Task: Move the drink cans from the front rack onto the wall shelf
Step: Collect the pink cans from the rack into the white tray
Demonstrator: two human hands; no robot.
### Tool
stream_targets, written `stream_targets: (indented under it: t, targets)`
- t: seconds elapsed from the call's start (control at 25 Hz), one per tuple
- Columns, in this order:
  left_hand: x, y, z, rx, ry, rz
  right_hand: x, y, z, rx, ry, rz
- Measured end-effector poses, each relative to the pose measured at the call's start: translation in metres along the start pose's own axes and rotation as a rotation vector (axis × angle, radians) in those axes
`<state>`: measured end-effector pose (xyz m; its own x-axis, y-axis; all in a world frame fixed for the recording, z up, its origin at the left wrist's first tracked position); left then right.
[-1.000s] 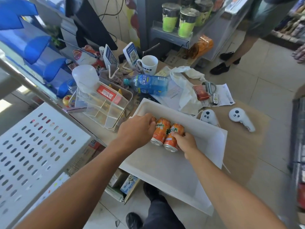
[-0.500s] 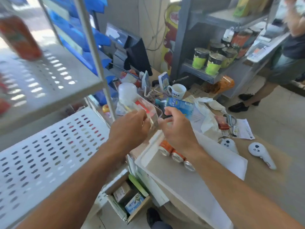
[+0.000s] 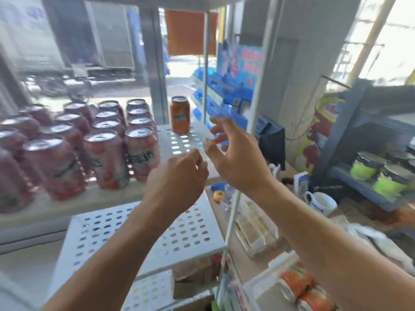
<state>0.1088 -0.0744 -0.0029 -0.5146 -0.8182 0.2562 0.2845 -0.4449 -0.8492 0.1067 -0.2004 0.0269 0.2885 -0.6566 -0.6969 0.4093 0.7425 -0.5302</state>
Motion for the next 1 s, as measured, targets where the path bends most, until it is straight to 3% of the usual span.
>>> stream_targets:
  t: [0.16, 0.4, 0.72, 1.0]
  targets:
    - [-0.015, 0.005, 0.002, 0.012, -0.053, -0.006, -0.015, 0.044, 0.062, -0.075, -0.019, -0.061]
    - [-0.022, 0.03, 0.018, 0.038, -0.091, 0.0, 0.031, 0.093, 0.143, -0.188, 0.143, -0.22]
    - [-0.035, 0.055, 0.048, 0.059, -0.174, 0.021, 0.057, 0.141, 0.196, -0.274, 0.216, -0.185]
    - [-0.047, 0.06, 0.045, 0.094, -0.21, -0.046, 0.062, 0.144, 0.194, -0.164, 0.198, -0.09]
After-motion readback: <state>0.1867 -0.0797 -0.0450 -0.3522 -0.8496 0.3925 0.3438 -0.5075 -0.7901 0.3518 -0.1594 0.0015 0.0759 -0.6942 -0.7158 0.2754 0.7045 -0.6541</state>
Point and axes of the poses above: each hand's wrist, its own z-axis towards the middle knuckle, its own y-axis out of the palm, x = y × z, the point moved 7 cm from there along z, towards the middle knuckle, and after that the axes turned 10 degrees about y, right-handed, at the moved point
